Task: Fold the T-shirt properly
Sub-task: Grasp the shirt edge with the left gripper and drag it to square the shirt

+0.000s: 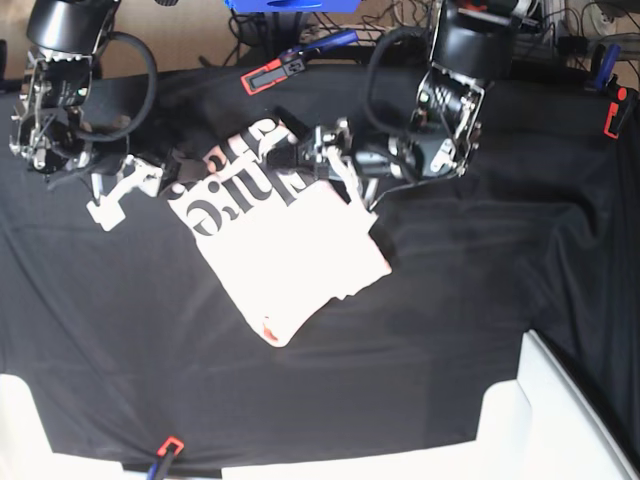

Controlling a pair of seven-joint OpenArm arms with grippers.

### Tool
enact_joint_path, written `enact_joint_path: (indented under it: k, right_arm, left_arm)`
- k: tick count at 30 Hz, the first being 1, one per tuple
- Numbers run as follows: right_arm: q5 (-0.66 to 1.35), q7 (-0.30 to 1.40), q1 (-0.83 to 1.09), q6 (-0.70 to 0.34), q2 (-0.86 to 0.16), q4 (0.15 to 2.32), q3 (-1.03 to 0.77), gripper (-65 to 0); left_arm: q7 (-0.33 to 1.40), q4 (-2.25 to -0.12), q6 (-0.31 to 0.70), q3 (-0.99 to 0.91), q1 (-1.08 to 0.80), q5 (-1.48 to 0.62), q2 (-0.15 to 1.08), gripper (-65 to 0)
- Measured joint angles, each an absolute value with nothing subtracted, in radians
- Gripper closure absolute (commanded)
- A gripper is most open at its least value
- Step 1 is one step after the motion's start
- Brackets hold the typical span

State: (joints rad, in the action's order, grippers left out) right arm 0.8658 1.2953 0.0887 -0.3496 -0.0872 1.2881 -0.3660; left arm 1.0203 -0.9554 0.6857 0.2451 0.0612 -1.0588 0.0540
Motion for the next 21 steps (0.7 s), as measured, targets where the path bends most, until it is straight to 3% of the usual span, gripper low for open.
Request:
enact_joint_path:
  k: [17,19,21]
  right_arm:
    - [0.865,1.296,0.089,-0.350,-0.085,1.288,-0.366,-47.4]
    - [0.866,1.296,0.089,-0.350,-0.085,1.288,-0.366,-47.4]
    - [0.866,1.296,0.089,-0.350,-0.086,1.288,-0.366,-47.4]
  left_arm:
    - [1.016,-0.880,0.686,0.349,0.171,-1.053,0.033,-33.1]
    - [1.015,-0.863,0.686,0.348,0.174,-1.056,0.031,-28.6]
    - [1.011,-0.836,0.686,0.348,0.178,-1.055,0.031,-16.6]
